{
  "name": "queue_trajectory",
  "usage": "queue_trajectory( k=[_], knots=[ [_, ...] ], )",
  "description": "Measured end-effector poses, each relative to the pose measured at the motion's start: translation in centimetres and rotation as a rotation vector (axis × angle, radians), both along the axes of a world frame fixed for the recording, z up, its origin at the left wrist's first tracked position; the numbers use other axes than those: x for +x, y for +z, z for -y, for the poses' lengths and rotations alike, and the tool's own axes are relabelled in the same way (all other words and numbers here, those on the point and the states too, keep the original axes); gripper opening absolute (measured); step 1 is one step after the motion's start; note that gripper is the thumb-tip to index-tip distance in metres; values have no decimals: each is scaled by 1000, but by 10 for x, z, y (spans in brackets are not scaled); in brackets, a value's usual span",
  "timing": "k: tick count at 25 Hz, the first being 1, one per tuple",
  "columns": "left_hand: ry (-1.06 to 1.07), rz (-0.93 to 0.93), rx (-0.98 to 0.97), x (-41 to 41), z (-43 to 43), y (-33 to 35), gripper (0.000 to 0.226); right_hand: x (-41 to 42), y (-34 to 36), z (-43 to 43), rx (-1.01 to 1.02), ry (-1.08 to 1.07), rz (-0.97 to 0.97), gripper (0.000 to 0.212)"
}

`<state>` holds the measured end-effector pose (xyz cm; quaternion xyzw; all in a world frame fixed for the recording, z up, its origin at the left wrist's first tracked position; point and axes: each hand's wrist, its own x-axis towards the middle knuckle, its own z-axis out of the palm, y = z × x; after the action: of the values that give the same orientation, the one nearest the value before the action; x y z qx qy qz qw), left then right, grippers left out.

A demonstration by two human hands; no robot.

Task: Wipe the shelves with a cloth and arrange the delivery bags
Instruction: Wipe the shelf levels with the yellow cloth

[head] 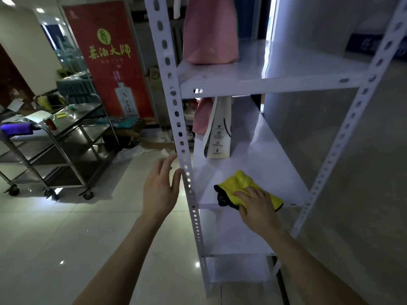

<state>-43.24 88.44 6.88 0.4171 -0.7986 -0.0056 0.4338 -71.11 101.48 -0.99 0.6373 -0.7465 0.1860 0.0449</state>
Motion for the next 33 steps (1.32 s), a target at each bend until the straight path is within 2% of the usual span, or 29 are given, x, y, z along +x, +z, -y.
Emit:
queue_trajectory(
  k=[2, 5, 8, 11, 13, 15, 17, 21, 22, 28, 33],
  knots=[
    [-8, -43, -3, 5, -2, 24, 42, 6, 8, -11, -73, -31, 136, 41],
    [-69, -128, -52, 9, -1, 69, 39, 23, 44, -37, -295, -108, 384, 41],
    [-150, -205, -127, 3, 0, 116, 41, 39, 106, -72, -523, -178, 461, 38],
    [-215, -285, -180, -7, 3, 165, 42, 48, 201, -103, -803, -171, 394, 38],
    [-248, -338, -210, -15, 7, 204, 42, 43, 269, -103, -1010, -132, 252, 39],
    [-278, -403, -219, -25, 8, 244, 48, 35, 327, -82, -1104, -126, 131, 40],
    [-283, -433, -249, -35, 8, 277, 56, 22, 363, -47, -988, -106, 35, 42],
    [-310, -392, -292, -52, 16, 317, 70, 2, 355, 20, -309, -13, -49, 43],
    [-332, -379, -296, -56, 20, 321, 72, -2, 349, 28, -228, -5, -30, 44],
    [-327, -409, -413, -84, 44, 314, 73, -14, 353, 48, -128, 0, -42, 46],
    [-346, -390, -451, -84, 52, 310, 71, 46, 356, 73, -136, 71, -150, 44]
  ],
)
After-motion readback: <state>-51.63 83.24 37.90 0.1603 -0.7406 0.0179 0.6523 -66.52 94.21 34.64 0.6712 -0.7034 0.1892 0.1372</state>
